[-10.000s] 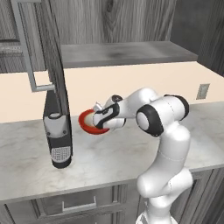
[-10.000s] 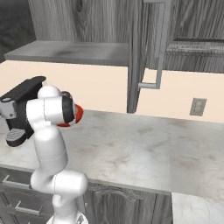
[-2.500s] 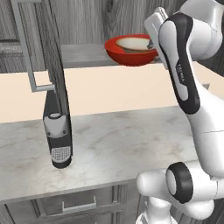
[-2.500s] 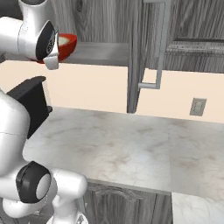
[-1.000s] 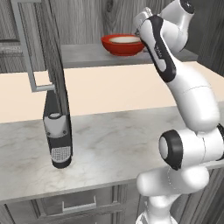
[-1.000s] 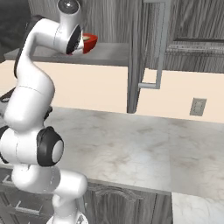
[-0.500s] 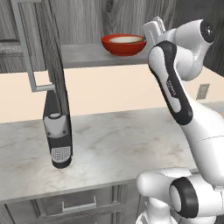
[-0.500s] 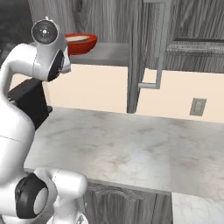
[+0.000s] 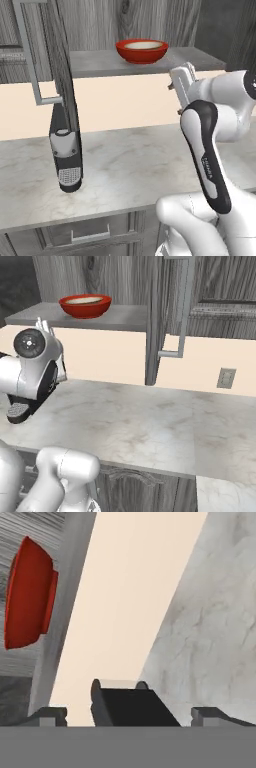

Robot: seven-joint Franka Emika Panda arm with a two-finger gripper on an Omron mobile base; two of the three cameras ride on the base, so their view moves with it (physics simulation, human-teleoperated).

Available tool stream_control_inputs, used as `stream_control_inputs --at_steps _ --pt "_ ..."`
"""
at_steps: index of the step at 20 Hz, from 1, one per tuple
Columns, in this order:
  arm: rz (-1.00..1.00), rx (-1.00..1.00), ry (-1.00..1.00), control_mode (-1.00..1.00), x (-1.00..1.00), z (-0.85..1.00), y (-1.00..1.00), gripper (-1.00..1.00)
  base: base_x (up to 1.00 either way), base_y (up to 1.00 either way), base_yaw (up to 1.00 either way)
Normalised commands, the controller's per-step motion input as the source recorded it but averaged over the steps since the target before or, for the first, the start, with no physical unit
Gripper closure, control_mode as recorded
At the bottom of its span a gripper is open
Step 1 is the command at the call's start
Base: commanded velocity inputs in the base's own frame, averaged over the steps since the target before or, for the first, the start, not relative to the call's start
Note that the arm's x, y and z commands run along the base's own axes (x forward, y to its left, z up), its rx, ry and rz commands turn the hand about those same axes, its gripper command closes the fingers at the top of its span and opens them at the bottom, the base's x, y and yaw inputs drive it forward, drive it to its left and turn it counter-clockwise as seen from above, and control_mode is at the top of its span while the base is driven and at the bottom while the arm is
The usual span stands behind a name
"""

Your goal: Pick up the bowls on the counter and stack them on top of one another in the open cabinet. Place the smaller bowl on top of the larger bowl.

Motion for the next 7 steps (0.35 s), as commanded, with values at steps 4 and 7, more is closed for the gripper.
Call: stream_control_inputs --at_steps 4,7 --pt "0.0 0.0 0.29 -1.0 -0.53 -1.0 -0.03 -1.0 0.0 0.0 0.0" --pt "0.0 0.0 0.22 -1.0 -0.3 -0.98 -0.09 -1.0 0.0 0.0 0.0"
